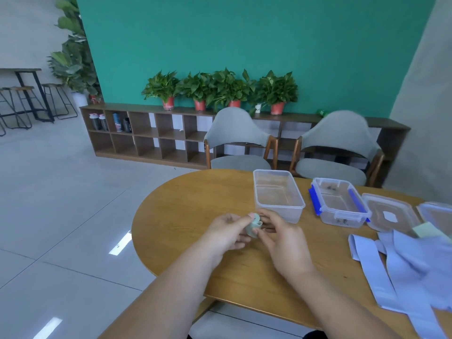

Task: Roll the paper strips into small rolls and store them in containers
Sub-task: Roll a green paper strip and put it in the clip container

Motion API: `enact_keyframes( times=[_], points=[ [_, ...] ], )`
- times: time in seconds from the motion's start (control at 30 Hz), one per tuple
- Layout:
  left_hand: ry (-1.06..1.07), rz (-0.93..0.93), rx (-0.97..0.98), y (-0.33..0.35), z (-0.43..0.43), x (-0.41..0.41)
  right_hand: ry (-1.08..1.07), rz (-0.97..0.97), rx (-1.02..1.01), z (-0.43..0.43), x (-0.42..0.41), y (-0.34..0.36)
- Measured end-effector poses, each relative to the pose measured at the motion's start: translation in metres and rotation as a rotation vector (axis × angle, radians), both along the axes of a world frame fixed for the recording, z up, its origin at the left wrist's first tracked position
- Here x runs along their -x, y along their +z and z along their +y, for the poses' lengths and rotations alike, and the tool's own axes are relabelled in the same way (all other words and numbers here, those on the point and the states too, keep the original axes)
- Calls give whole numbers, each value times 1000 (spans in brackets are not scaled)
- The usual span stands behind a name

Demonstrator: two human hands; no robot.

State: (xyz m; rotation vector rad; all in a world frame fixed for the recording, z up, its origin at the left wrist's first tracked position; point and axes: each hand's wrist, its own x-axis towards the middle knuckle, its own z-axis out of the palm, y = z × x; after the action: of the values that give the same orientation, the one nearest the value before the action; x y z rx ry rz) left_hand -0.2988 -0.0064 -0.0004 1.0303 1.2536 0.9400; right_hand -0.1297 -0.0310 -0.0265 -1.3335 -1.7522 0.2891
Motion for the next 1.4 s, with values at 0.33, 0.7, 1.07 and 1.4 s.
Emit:
enact_keyframes(
  times=[0.33,0.7,1.07,1.4],
  points=[
    [-118,-124,21,32,-19,-55,17,-37,7,-30,-69,39],
    [-170,115,-159,42,-3,-132,-45,-169,198,-29,-139,85],
    [-353,500,-422,56,49,-176,-131,-336,218,22,-194,100],
    [-510,959,-852,34,97,-199,-280,-342,222,81,-241,77]
  ],
)
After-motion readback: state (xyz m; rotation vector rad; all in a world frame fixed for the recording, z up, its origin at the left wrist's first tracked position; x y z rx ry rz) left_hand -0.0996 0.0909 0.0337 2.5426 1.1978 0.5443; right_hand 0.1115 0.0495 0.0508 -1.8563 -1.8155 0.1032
